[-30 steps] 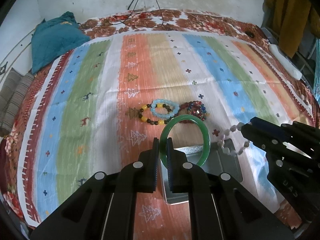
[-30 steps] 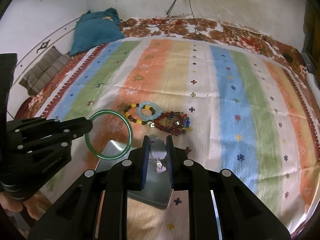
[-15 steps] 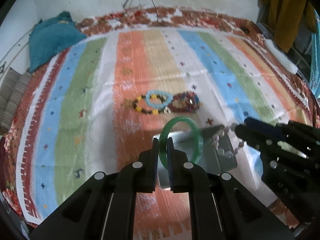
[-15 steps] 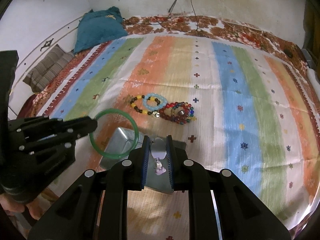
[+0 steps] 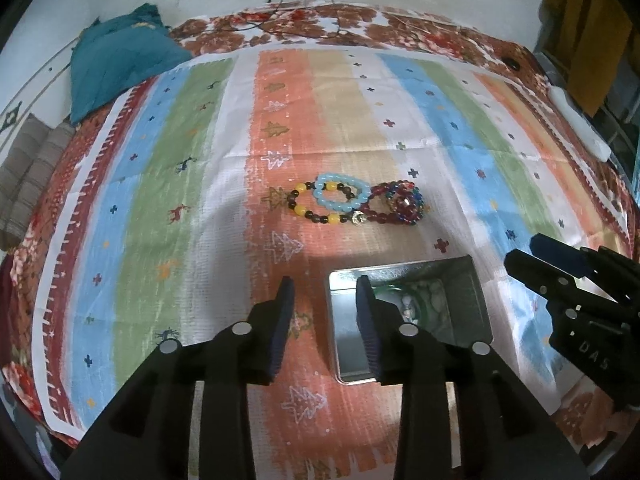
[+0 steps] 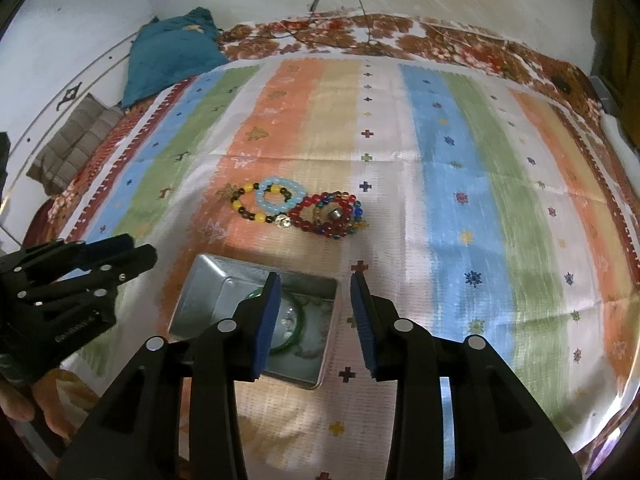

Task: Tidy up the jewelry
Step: 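Open the left gripper dropping the bangle while the right gripper releases its bracelet into the tin, then move both open grippers back down to the remaining bracelets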

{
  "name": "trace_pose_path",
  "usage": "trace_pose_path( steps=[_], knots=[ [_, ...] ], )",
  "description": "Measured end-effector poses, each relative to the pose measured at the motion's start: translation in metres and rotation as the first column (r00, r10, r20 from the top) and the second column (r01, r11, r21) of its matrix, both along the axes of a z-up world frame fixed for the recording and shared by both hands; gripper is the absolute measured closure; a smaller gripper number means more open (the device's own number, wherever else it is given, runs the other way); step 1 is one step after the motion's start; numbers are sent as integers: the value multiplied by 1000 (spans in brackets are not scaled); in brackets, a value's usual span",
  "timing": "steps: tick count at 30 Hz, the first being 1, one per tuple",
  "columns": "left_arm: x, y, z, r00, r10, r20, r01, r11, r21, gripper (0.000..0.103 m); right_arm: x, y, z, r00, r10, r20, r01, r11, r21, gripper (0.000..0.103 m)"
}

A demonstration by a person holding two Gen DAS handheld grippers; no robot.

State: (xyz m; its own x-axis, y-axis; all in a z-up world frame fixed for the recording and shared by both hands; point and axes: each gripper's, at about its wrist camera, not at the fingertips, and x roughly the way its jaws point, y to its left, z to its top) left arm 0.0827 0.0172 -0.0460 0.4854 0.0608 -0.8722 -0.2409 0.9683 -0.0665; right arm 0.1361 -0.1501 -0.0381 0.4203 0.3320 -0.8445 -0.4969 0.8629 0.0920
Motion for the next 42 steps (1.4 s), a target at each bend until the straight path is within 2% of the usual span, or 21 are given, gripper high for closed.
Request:
trace_pose_path(
  steps=[3,9,15,21,24,42],
  knots=[
    [3,6,-1,1000,17,0,-17,1000,-17,65,6,-2,-1,1000,-15,-8,15,1000,-3,59],
    [12,9,-2,1000,19,4,-19,1000,8,57,14,1,-7,999,-26,-19,25,999,-28,53],
    [26,11,-4,1000,20,-2,-20,1000,6,57,23,3,-10,999,-34,-25,34,999,-37,46],
    [36,9,-4,1000,18,-4,-18,999,31,56,35,4,-13,998,-51,-35,50,998,-38,44],
    [42,9,-6,1000,16,-10,-16,999,51,55,39,9,-14,999,-43,-25,41,998,-56,39],
    [82,20,-30,997,31,-72,-26,998,65,50,79,18,-34,997,-55,-59,49,993,-104,37]
  ],
)
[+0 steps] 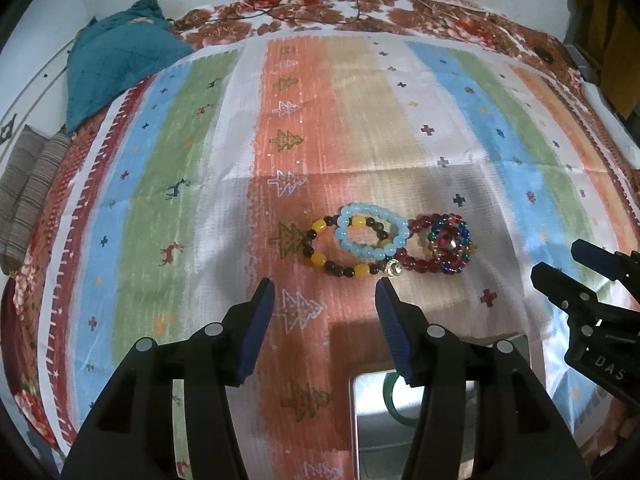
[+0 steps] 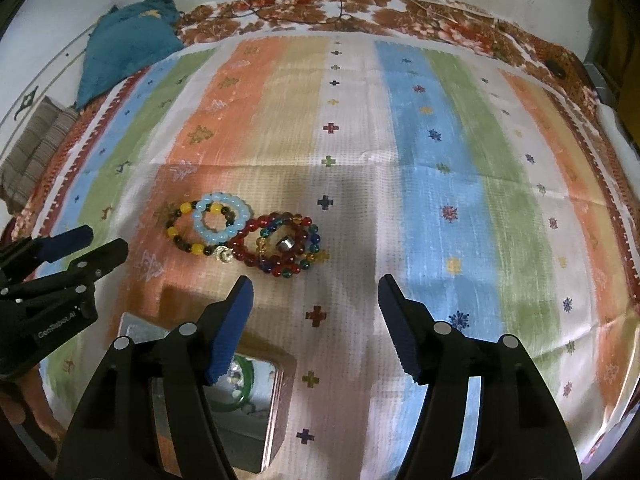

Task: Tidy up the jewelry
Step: 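Move both open grippers back down to the remaining bracelets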

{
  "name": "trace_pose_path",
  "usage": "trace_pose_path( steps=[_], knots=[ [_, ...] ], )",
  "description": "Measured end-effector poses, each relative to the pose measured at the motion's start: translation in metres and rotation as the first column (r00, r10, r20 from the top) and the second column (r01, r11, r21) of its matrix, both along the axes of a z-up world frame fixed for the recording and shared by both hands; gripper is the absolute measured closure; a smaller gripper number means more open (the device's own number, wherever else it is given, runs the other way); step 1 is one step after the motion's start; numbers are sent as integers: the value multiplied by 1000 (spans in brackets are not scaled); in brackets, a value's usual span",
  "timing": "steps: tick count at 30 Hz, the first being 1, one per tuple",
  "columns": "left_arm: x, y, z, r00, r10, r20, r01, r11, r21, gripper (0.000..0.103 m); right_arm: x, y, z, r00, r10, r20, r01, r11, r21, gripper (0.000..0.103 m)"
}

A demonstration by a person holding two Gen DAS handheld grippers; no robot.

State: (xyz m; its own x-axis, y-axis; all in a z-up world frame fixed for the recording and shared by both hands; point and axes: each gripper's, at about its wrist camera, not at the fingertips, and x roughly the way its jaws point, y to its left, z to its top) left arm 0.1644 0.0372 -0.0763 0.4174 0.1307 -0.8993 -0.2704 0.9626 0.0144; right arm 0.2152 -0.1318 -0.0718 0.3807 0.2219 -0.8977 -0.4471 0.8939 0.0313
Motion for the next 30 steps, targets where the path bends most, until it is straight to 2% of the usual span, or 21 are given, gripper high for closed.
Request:
trace_pose_path(
  steps=[3,6,11,30],
  knots=[
    [6,1,-2,1000,-1,-1,1,1000,-10,49,5,3,-4,1000,3,-5,-3,1000,-12,33],
    [11,-2,-5,1000,-12,-8,12,1000,1,48,11,1,-4,1000,-19,13,20,1000,-9,33],
    [20,-4,-8,1000,-23,-14,23,1000,12,45,21,3,-14,1000,-13,-17,13,1000,-18,33],
    [54,5,-33,998,-32,-61,30,999,-33,46,42,18,-39,998,6,-64,-10,999,-52,33]
  ],
)
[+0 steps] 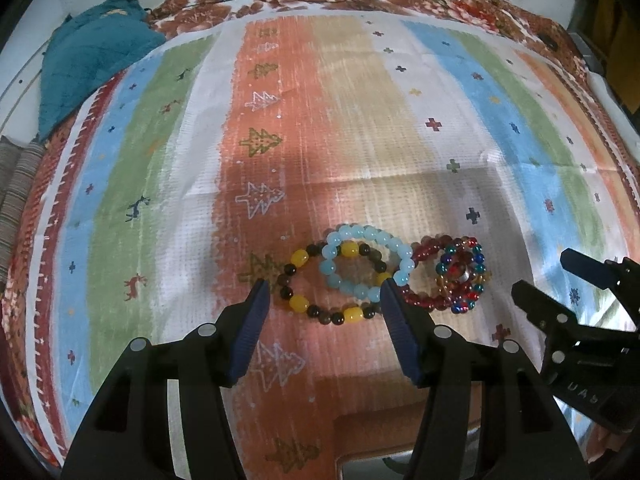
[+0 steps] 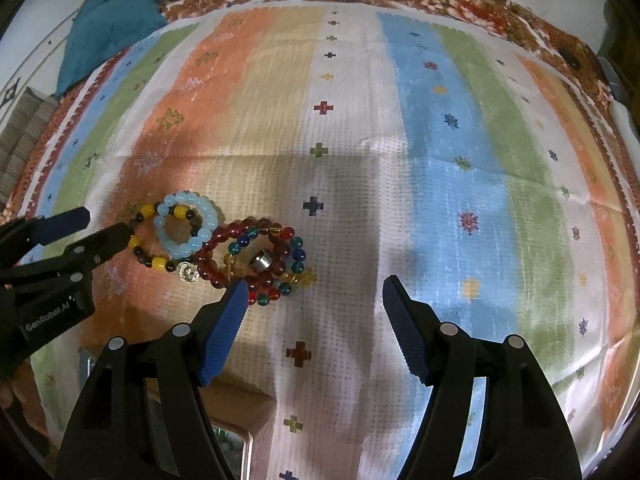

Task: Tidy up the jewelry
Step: 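Move both open grippers back down to the remaining bracelets, then grasp the light-blue bead bracelet with the left gripper while the right gripper grasps the multicolour bracelet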

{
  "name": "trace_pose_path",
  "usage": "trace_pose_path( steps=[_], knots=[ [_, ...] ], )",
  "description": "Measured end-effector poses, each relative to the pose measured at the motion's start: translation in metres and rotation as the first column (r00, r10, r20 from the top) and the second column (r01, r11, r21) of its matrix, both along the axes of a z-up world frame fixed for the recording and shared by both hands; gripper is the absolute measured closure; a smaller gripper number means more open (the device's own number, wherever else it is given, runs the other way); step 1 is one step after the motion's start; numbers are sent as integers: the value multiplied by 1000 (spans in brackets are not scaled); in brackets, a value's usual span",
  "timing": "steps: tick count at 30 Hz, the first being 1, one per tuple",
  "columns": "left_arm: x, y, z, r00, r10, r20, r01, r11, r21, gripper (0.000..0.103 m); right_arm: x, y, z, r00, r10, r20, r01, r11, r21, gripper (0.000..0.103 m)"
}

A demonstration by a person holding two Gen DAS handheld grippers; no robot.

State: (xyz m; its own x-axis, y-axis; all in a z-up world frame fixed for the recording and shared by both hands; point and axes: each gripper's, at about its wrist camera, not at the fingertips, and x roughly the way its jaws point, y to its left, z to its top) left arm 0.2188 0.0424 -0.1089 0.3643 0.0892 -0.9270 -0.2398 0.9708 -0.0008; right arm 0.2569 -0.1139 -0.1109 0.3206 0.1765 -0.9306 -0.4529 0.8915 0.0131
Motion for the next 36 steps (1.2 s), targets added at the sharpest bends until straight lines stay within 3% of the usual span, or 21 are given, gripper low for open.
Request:
trace_pose_path(
  steps=[7,24,30,36],
  knots=[
    [11,4,-11,1000,-4,-20,4,1000,-19,47,7,7,-7,1000,13,-9,-13,1000,-5,33],
    [33,12,-36,998,-27,-61,21,995,-96,74,29,11,-30,998,18,-56,-20,999,-37,33],
    [39,11,-44,996,-33,-78,26,995,-92,74,35,17,-36,997,33,-70,-36,999,-41,34],
    [43,14,-52,995,-35,-98,27,996,-82,78,40,20,-45,996,39,-86,-43,998,-40,46]
  ],
)
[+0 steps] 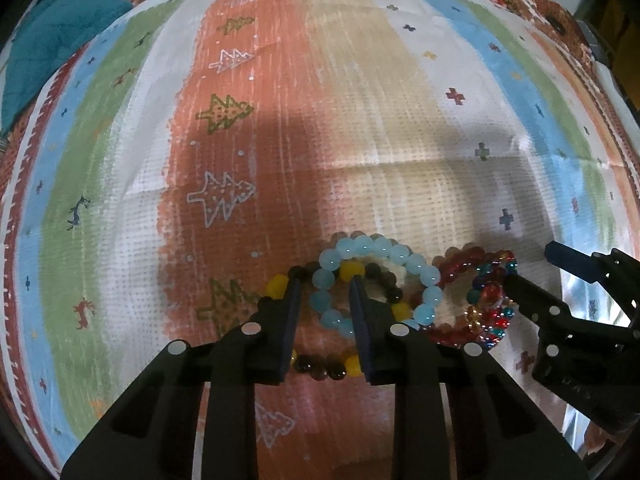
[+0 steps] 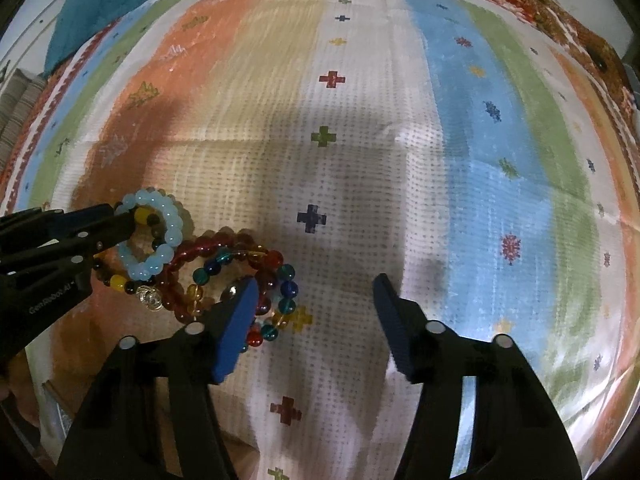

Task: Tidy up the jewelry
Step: 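Grasp the light-blue bead bracelet with the left gripper while the right gripper grasps the multicolour bracelet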

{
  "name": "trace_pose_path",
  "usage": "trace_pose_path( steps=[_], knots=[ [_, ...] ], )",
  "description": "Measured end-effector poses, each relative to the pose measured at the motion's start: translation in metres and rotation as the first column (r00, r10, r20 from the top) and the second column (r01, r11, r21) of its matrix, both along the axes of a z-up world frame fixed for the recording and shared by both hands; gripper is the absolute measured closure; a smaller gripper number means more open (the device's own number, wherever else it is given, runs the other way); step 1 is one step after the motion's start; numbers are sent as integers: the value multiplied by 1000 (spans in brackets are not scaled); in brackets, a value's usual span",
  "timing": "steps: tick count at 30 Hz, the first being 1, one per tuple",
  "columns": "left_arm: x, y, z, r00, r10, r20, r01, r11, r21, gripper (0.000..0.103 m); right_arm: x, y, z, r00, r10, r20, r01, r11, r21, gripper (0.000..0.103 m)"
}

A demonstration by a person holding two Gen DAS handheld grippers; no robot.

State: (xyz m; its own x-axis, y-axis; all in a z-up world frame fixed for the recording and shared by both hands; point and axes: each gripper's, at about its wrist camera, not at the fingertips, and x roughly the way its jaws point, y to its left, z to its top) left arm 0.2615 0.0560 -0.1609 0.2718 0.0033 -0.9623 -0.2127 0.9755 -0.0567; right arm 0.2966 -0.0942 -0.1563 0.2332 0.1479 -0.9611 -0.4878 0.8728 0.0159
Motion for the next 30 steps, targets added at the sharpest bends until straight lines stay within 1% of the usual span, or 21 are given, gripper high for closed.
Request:
trace_pose_path(
  steps=[2,7,11,12,14,15,16,18,20,24,25,29,30],
  knots=[
    [2,-1,-1,1000,-4,4,4,1000,16,78,1,1,-1,1000,4,-1,-4,1000,8,46],
    [7,-6,-3,1000,-18,7,17,999,43,79,3,9,-5,999,31,-9,-31,999,23,57],
    [12,-10,-4,1000,-24,5,24,998,60,79,3,13,-9,999,52,-5,-52,999,14,59],
    [13,-11,-4,1000,-25,3,24,998,63,81,4,16,-10,999,54,-6,-53,998,15,59],
    [14,-13,-7,1000,-25,-14,26,996,85,87,5,19,-11,998,59,-17,-59,998,26,65],
    [13,-16,-8,999,-28,-25,30,996,84,90,5,20,-11,998,61,-24,-60,998,33,70],
    [13,-18,-11,999,-34,-41,37,997,70,90,5,20,-11,997,62,-38,-60,997,48,76],
    [14,-18,-10,999,-26,-26,27,997,74,92,5,22,-11,997,66,-45,-63,997,54,80],
    [14,-16,-9,1000,-7,-18,8,997,80,92,5,23,-11,997,67,-45,-65,996,54,80],
    [15,-17,-8,1000,-15,-19,16,997,81,92,7,21,-10,996,63,-56,-59,996,66,82],
    [15,-17,-8,1000,-14,-17,15,997,80,92,7,19,-9,996,62,-66,-57,995,79,89],
    [14,-19,-6,1000,-17,-15,18,997,79,92,5,16,-5,996,65,-59,-62,996,63,89],
    [5,-14,-5,1000,-17,-13,18,997,80,92,4,15,-5,996,65,-57,-61,996,60,89]
  ],
)
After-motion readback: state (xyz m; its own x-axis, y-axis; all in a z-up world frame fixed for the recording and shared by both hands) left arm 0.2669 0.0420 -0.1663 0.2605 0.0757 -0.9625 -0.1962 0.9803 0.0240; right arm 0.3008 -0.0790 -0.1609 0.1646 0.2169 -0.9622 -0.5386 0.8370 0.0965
